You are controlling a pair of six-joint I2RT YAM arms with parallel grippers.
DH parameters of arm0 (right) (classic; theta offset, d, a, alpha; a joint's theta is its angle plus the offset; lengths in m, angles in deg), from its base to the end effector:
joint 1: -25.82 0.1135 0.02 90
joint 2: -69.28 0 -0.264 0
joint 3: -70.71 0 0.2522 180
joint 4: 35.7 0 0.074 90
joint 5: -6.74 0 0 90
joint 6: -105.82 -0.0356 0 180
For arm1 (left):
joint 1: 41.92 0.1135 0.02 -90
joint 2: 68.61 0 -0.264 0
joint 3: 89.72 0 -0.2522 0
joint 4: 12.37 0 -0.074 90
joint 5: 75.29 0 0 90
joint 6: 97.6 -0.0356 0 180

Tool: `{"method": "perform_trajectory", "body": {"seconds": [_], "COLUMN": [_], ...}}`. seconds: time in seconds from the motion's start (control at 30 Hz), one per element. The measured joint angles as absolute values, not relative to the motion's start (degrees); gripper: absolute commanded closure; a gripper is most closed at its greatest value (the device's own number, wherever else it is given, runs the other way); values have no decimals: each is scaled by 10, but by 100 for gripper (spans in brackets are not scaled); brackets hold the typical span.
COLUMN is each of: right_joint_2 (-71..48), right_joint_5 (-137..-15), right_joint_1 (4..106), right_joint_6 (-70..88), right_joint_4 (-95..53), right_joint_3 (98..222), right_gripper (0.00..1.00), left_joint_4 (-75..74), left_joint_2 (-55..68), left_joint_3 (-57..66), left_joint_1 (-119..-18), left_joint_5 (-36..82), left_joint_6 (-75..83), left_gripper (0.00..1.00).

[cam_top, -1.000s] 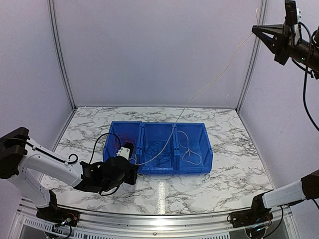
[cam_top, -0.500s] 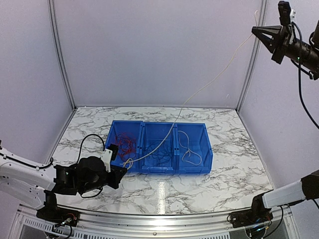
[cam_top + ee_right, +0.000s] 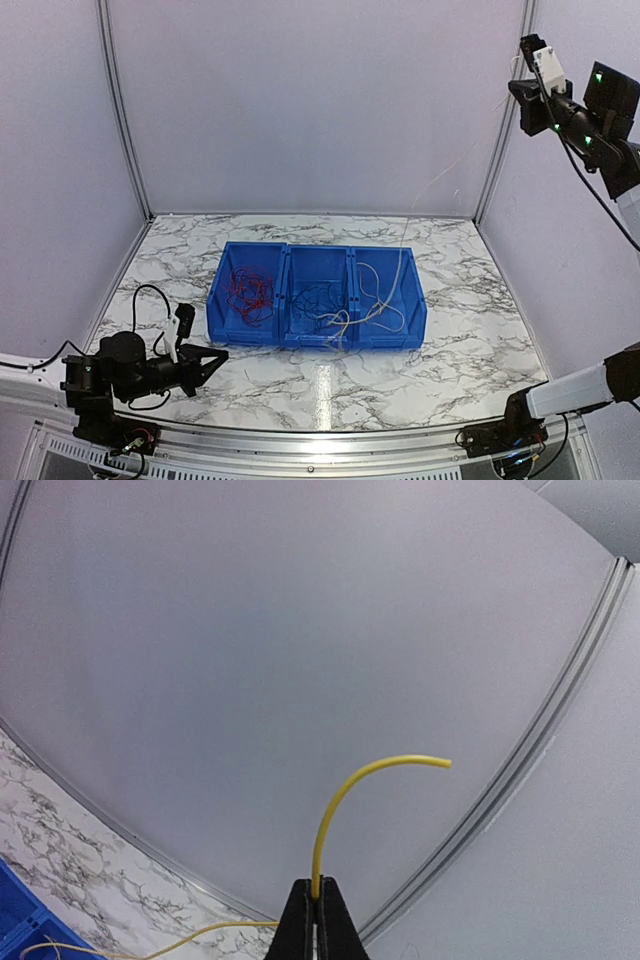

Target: Untangle the cables

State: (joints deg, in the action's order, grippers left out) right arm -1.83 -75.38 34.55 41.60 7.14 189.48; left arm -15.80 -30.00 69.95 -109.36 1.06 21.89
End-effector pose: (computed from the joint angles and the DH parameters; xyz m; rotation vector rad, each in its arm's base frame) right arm 0.2101 0.0372 0.5589 -0.5467 1.3850 -0.1383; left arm 0.0684 -0.1428 0.1713 0.4587 1.8797 -0.9568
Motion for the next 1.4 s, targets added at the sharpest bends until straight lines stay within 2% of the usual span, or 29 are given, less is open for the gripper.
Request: {"method": "perform_trajectory", "body": {"seconds": [0.13, 0.3, 0.47, 0.63, 0.9, 1.17, 1.27, 1.4], "right_joint_2": [-19, -5, 19, 38, 38, 11, -4, -29], "right_joint_5": [-804, -753, -663, -608, -484, -322, -294, -279], "right_joint_1": [345, 345, 345, 345, 345, 345, 345, 345], "right_joint_6": [418, 421, 425, 422, 415, 380, 360, 340], "right_joint_4": [51, 49, 71, 90, 144, 142, 129, 115], "right_joint_3": [1860, 1819, 1798, 1804, 1898, 2021, 2035, 2048], "right_gripper": [100, 100, 100, 100, 100, 100, 100, 100], "left_joint_4": [-155, -154, -156, -184, -220, -226, -228, -229], "left_joint_2": [-381, -367, -224, -29, 220, 340, 365, 387], "left_joint_3": [708, 706, 654, 538, 346, 226, 198, 176], "left_joint_1": [-1094, -1094, -1094, -1094, -1095, -1094, -1093, -1093], "left_joint_5": [0, -24, -39, -39, -31, 1, 20, 44], "left_joint_6": [207, 201, 192, 176, 136, 79, 59, 33], "left_gripper": [98, 73, 69, 65, 61, 57, 52, 53]}}
